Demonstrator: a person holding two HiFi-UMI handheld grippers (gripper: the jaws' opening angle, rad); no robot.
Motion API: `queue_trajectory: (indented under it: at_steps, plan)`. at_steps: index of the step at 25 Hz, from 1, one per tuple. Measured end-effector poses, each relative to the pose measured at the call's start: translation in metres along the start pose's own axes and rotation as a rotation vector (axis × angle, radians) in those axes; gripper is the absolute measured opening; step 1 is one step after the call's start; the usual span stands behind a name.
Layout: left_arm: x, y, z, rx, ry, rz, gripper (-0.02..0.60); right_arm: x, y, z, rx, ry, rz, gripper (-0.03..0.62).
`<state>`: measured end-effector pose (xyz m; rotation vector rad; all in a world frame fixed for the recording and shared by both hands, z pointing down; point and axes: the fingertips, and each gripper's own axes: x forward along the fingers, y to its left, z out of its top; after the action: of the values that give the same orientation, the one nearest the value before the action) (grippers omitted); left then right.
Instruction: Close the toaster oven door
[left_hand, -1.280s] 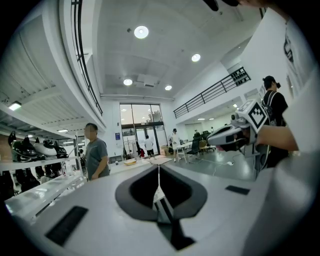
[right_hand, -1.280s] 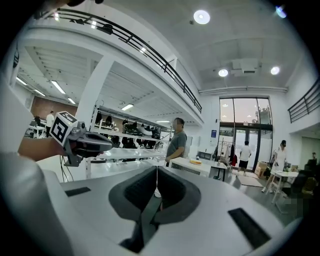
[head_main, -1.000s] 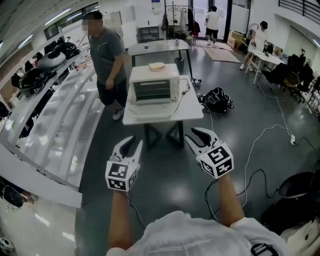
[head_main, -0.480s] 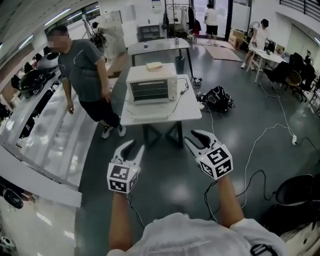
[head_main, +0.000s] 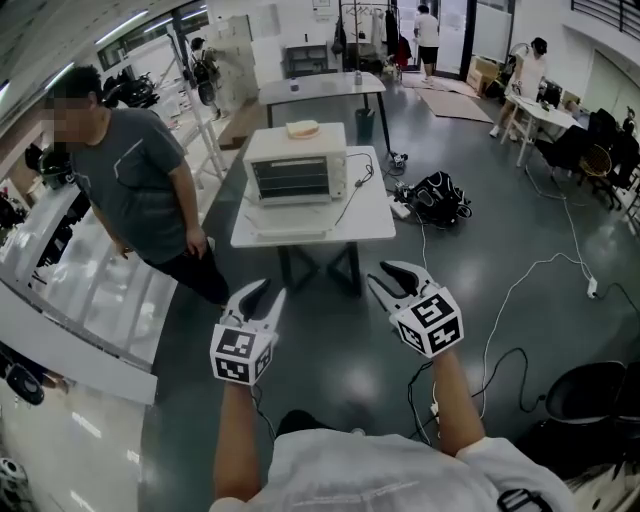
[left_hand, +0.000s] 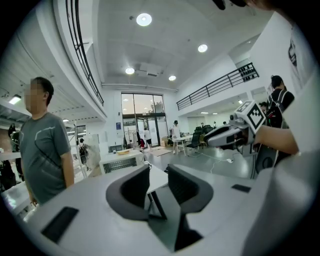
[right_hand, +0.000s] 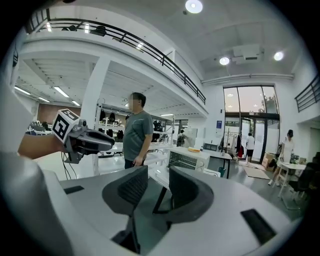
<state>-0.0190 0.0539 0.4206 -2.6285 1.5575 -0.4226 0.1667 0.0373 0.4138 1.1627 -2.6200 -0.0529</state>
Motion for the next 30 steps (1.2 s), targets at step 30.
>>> queue_trajectory:
  at_steps: [30]
  plan:
    - [0.277, 0.365, -0.049, -0.083, 0.087, -0.030, 0.118, 0.384, -0.154, 0.052, 0.108, 0.089, -0.106, 0.127]
